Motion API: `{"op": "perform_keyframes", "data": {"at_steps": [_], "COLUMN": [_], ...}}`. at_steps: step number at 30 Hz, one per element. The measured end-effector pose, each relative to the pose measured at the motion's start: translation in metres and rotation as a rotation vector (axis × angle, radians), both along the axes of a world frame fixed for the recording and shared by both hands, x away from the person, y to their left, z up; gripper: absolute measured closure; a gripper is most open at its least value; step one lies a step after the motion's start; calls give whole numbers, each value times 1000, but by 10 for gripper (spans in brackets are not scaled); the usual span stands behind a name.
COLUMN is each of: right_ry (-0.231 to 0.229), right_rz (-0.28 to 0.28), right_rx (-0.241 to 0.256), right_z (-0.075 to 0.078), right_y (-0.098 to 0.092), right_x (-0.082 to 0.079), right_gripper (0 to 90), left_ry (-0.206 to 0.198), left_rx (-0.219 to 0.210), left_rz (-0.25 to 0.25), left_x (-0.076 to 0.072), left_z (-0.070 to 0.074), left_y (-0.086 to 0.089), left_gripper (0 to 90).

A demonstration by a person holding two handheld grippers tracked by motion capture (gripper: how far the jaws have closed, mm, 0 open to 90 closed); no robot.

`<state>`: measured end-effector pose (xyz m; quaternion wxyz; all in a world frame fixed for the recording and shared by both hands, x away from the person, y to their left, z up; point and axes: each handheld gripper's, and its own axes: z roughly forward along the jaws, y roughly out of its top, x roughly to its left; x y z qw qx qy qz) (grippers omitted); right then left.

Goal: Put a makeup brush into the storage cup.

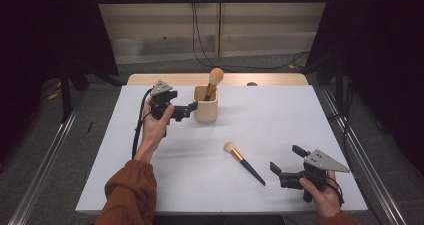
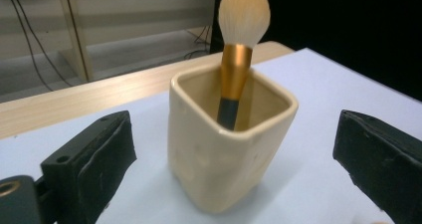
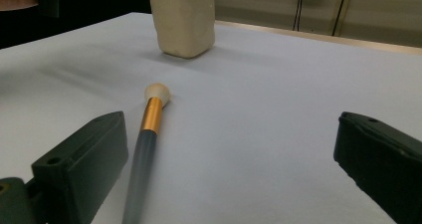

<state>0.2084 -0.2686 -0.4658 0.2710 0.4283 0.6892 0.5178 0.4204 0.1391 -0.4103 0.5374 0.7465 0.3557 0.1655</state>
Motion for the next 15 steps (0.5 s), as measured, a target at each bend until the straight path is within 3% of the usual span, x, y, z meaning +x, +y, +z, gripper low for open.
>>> {"op": "perform_keyframes", "data": {"at_steps": [4,6,9,15], "right_ry": [2,2,3,5], "right_rz": [-5,-7,-9,-7], "right_rx": [3,5,12,8], "right_z": [0,0,0,0], "right_y": [0,0,-1,0], "right_x": [0,0,0,0], "right_gripper": [4,4,4,4], "left_ry": [-1,19,64,40], "left_rx": [6,15,34,-8], "left_rz": [21,35,32,11], "left_x": [-6,-8,-12,-17], "left_z": [-6,-9,-13,-17], "left_y": [3,4,6,13], "left_gripper": [27,4,42,29]}}
